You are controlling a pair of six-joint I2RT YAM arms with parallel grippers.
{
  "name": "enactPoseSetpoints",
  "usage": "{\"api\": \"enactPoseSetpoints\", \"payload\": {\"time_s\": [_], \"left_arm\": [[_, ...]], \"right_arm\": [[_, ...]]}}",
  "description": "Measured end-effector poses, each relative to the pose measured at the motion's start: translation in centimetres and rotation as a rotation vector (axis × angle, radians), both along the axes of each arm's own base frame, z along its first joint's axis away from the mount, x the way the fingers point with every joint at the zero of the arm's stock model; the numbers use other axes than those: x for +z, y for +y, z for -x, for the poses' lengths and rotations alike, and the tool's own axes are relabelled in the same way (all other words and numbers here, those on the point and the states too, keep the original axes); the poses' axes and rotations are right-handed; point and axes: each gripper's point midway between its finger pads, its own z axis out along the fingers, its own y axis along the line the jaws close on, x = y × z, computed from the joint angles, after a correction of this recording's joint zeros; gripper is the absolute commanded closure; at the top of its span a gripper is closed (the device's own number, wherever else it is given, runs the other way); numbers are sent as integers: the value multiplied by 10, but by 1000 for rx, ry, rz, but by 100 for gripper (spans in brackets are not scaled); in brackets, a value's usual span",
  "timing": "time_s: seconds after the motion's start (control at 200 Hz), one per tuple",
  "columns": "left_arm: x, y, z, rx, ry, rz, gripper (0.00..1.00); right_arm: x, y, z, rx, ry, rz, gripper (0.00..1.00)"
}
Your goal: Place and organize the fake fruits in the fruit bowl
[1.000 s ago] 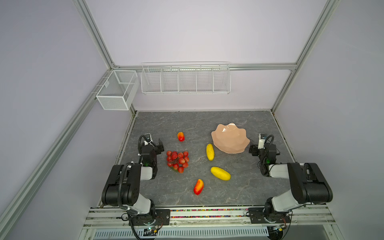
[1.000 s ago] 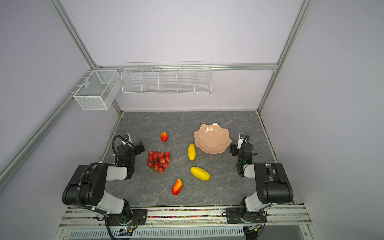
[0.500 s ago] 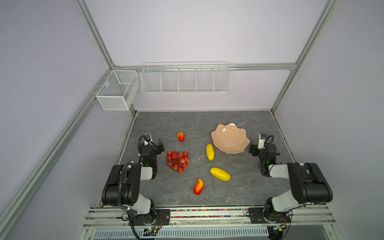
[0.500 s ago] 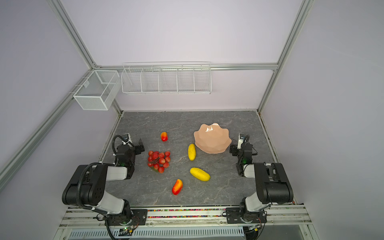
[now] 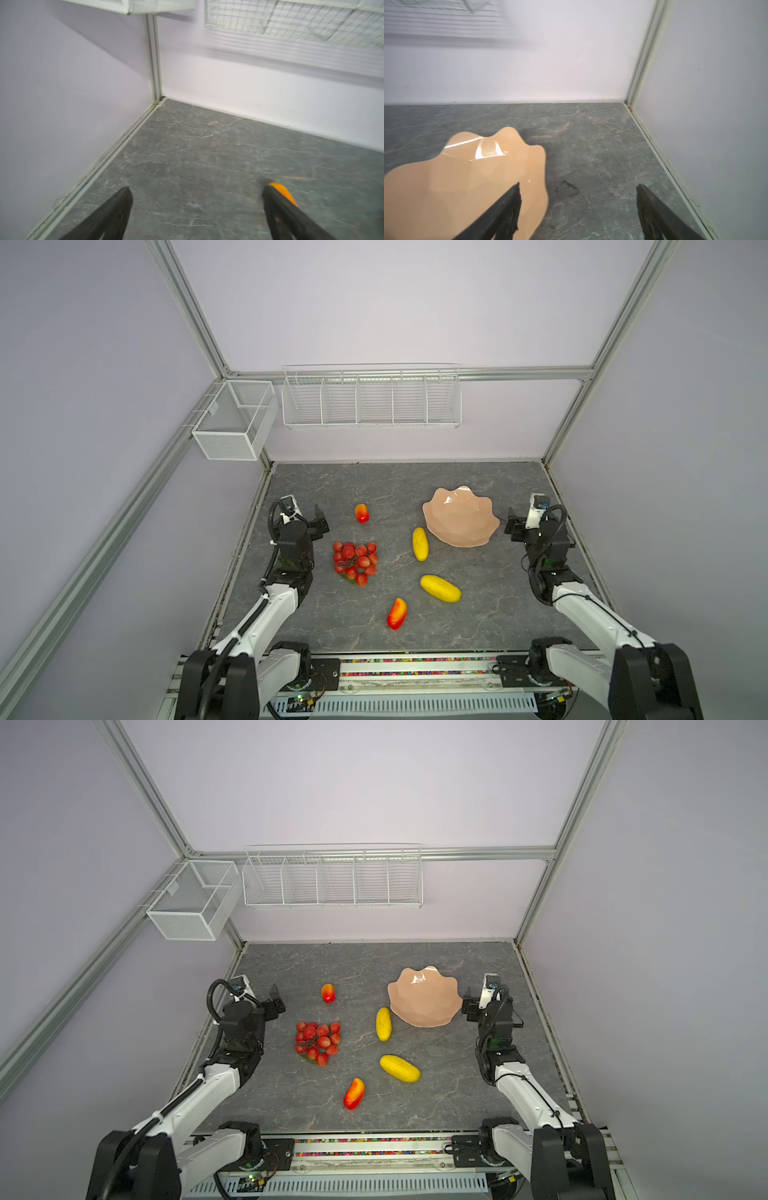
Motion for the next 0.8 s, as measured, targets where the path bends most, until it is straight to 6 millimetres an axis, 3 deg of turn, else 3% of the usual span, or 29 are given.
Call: {"api": "enactPoseSetpoints", "payload": {"time_s": [0.075,0.175,0.28,0.395,0.475,0.57,0.62,0.685,0.8], "left_arm": [[18,-12,10,-47,38,85,1],[25,-27,30,-122,141,195,1],[15,-49,59,-227,305,303,1],[7,-64,92,-286,489,394,1],[16,-67,112,-293,564,433,1],[45,-63,132,-286,570,450,1],[66,-59,142,-282,545,455,1],[87,-54,154,-276,508,455,1],[97,-45,174,-253,478,449,1]], "right_arm": [[15,52,2,181,21,5,12],[17,141,15,485,98,45,12],[1,233,47,770,177,102,12],[-23,310,81,992,247,139,10],[-38,353,91,1087,272,168,6],[-55,400,100,1171,268,196,4],[-64,418,105,1203,266,199,0],[-76,436,106,1236,263,200,3],[-94,459,102,1271,264,189,12]]}}
